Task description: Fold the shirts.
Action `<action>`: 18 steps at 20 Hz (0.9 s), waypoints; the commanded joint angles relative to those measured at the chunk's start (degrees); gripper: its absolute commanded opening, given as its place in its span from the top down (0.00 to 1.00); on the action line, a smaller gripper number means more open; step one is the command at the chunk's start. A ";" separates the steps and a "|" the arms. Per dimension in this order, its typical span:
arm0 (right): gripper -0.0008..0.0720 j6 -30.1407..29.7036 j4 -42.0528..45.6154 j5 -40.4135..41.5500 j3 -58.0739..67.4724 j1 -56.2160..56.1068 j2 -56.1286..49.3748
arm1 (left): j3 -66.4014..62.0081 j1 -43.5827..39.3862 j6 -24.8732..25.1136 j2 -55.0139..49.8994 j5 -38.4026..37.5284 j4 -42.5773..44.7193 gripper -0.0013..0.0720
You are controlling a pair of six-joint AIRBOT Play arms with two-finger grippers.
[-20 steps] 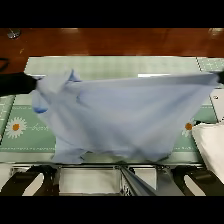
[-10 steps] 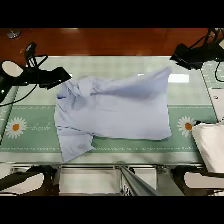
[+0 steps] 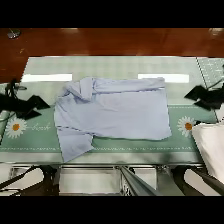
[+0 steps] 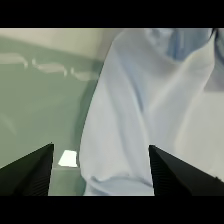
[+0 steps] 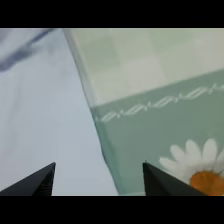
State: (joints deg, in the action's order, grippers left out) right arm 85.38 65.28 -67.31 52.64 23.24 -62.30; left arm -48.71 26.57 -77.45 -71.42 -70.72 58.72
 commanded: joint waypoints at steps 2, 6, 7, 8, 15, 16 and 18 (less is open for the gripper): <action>0.12 -8.02 -17.14 6.25 -29.16 2.19 19.30 | 14.82 10.80 9.38 2.10 -2.14 -15.17 0.03; 0.13 -8.98 -19.78 5.64 -34.86 2.19 23.23 | 17.27 7.48 10.86 1.29 2.40 -15.26 0.03; 0.13 -8.96 -20.06 5.60 -34.86 2.19 23.23 | 17.40 5.95 11.02 0.61 2.95 -15.26 0.03; 0.13 -8.96 -20.46 5.62 -34.86 2.19 23.23 | 17.46 4.15 11.02 -0.28 3.26 -15.26 0.03; 0.13 -4.33 -3.23 2.08 -25.14 13.51 23.19 | 17.14 -3.50 13.94 -3.19 4.17 -15.34 0.93; 0.13 -3.30 -1.16 -0.55 -25.53 14.45 23.17 | 16.65 -3.48 14.05 -3.19 3.82 -15.72 0.94; 0.13 -1.42 -2.51 -2.34 -29.46 12.37 23.17 | 15.04 -3.48 15.34 -3.19 2.29 -16.76 0.94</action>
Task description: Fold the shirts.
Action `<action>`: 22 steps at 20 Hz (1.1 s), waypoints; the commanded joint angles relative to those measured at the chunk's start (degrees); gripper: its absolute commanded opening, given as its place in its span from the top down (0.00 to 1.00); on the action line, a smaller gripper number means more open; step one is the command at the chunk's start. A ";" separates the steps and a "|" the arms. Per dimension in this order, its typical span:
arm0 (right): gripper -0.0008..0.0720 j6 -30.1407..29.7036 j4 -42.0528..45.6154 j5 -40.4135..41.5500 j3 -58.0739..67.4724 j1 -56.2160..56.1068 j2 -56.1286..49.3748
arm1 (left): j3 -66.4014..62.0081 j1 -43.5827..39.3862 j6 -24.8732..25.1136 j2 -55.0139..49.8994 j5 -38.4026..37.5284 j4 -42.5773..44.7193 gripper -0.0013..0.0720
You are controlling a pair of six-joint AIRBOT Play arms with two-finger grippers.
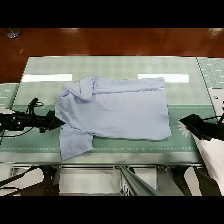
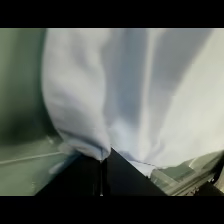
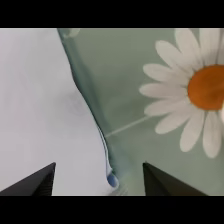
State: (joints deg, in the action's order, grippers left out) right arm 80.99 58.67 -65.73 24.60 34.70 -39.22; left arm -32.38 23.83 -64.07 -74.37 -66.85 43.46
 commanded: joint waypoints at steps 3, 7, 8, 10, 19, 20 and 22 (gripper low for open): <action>0.13 3.65 -0.31 -2.12 -6.03 -6.10 -1.38 | -3.34 -0.76 1.95 -0.17 -2.73 -2.86 0.94; 0.13 3.91 -4.68 4.98 -6.03 -15.39 -9.27 | -3.61 -0.76 1.92 -0.17 -2.80 -3.43 0.94; 0.13 3.93 -5.01 6.99 -5.88 -16.87 -11.58 | -3.61 -0.76 1.92 -0.17 -2.80 -3.43 0.94; 0.13 3.58 -7.43 10.03 -5.01 -19.10 -16.33 | -3.61 -0.76 1.92 -0.17 -2.78 -3.45 0.94; 0.97 -0.87 -6.21 2.71 24.55 -24.50 -23.52 | -14.36 -0.76 5.66 3.89 -8.41 -23.17 0.94; 0.97 0.57 -4.44 0.66 34.05 -24.50 -22.56 | -19.10 -0.76 6.36 6.08 -8.55 -28.37 0.94; 0.97 3.72 0.04 -1.88 52.39 -24.50 -19.63 | -31.67 -0.70 6.60 11.67 -6.47 -32.13 0.94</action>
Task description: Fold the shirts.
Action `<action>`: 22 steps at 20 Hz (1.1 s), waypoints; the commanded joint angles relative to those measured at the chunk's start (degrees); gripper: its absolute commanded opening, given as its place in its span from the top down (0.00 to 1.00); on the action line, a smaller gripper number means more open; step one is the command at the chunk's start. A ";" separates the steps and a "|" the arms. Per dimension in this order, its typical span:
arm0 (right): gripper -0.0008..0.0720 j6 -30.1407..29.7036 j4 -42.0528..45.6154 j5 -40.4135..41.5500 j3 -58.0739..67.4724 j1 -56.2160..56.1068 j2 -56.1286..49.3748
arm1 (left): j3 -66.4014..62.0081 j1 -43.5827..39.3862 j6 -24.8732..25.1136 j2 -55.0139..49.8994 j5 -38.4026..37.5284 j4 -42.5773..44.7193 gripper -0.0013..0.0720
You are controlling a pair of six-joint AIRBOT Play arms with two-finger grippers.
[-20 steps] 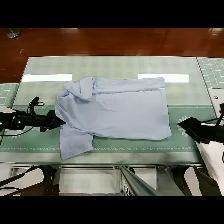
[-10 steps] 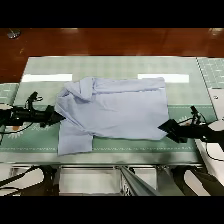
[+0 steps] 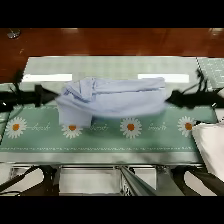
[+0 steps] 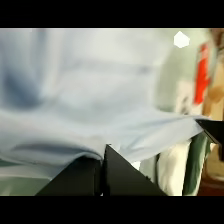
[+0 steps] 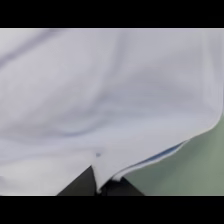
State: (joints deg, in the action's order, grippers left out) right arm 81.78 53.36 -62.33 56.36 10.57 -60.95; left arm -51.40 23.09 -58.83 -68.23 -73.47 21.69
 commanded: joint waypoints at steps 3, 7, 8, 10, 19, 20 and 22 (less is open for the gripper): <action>0.97 6.23 12.79 -8.92 37.31 -0.37 9.92 | -28.92 0.11 -4.92 15.34 8.61 3.30 0.94; 0.97 9.18 21.24 -14.56 38.86 -0.37 25.20 | -40.87 0.13 -13.33 29.62 10.93 31.36 0.94; 0.97 9.90 23.45 -15.32 38.86 -0.37 28.20 | -41.24 -0.20 -14.27 33.48 10.86 35.67 0.94; 0.97 11.43 27.69 -16.48 38.86 -0.37 33.40 | -41.24 -2.49 -14.99 39.56 10.54 42.32 0.94; 0.97 13.55 29.59 -24.63 32.74 -0.37 37.33 | -34.01 -18.10 -22.10 41.75 3.48 60.96 0.94; 0.97 13.46 28.65 -24.50 30.12 -0.37 36.48 | -31.50 -18.12 -23.15 40.17 3.76 60.83 0.94; 0.97 12.11 25.62 -22.49 23.98 -0.39 33.44 | -27.08 -18.12 -23.89 35.47 4.42 60.61 0.94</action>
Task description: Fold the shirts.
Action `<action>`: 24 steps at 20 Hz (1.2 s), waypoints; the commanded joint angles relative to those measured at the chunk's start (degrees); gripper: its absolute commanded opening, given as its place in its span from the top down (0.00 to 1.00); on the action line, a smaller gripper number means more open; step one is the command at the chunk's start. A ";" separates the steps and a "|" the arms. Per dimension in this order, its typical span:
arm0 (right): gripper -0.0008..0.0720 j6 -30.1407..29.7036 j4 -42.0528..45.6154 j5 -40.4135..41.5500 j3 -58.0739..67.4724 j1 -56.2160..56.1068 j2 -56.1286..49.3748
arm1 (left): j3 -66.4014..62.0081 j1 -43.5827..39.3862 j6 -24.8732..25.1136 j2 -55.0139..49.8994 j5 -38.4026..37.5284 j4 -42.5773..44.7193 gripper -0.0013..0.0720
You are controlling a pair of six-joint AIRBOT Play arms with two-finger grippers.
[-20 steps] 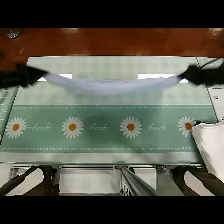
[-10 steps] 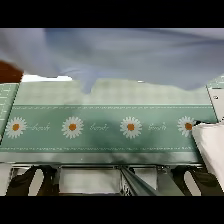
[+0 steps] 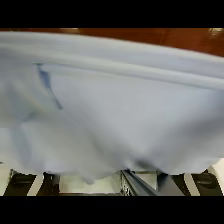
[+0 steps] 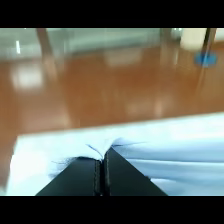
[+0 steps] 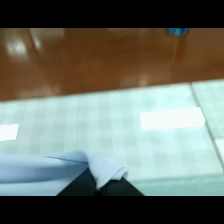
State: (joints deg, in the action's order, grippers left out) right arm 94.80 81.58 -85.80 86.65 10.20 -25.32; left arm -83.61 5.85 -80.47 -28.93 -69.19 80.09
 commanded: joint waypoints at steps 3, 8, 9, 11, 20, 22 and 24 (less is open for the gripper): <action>0.97 -5.16 -11.06 8.85 -15.30 -0.02 -10.29 | 9.55 -0.87 -2.73 -14.51 1.11 -1.70 0.94; 0.97 -10.99 -21.22 25.05 -18.60 -0.02 -33.24 | 9.64 -0.87 -2.62 -35.32 10.82 -7.19 0.94; 0.97 -11.96 -23.78 27.76 -17.90 -0.02 -38.64 | 9.07 -0.87 -2.80 -39.39 12.87 -8.26 0.94; 0.97 -13.44 -27.78 30.73 -13.57 -0.20 -49.48 | 7.74 -0.87 -2.82 -46.53 16.22 -10.91 0.94; 0.97 -11.87 -29.51 16.63 5.88 0.96 -73.50 | 5.86 -0.68 -1.11 -59.87 9.53 -17.53 0.94; 0.97 -12.46 -21.27 9.84 5.16 0.74 -73.53 | 7.74 -1.01 2.93 -60.13 2.62 -16.63 0.94; 0.97 -11.93 -16.72 10.43 1.70 0.17 -73.50 | 12.20 -1.27 2.86 -60.89 3.19 -15.85 0.94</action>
State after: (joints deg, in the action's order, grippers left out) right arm 83.05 57.58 -70.54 90.15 10.70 -97.73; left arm -75.02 4.82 -80.40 -88.60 -61.39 63.83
